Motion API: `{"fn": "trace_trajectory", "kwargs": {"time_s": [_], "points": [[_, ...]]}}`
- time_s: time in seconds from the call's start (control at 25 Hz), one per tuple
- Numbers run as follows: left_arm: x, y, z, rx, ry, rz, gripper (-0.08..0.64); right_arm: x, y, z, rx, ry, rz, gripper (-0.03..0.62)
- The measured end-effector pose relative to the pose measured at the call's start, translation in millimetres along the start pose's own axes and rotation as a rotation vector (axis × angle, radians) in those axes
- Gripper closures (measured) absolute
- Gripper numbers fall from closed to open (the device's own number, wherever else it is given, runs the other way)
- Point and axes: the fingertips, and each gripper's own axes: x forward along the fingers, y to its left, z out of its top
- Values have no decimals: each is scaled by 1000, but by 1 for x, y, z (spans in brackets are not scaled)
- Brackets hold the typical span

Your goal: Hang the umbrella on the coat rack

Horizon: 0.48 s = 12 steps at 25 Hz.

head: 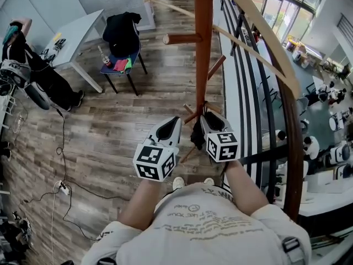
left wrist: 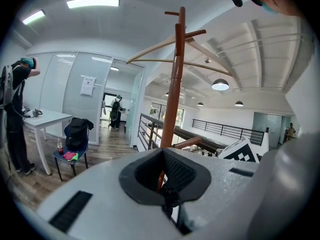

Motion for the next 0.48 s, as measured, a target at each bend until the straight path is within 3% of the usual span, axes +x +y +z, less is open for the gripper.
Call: {"fn": "trace_trajectory", "kwargs": {"time_s": [0.08, 0.2, 0.36, 0.48], "points": [[2, -1, 1, 0, 2, -8, 554, -3, 4, 6, -11, -22, 14, 452], [5, -2, 1, -2, 2, -19, 554, -10, 6, 15, -25, -56, 21, 449], [12, -10, 0, -2, 2, -45, 554, -32, -1, 25, -19, -119, -17, 583], [16, -19, 6, 0, -10, -72, 554, -48, -10, 32, -62, -126, -85, 589]]}}
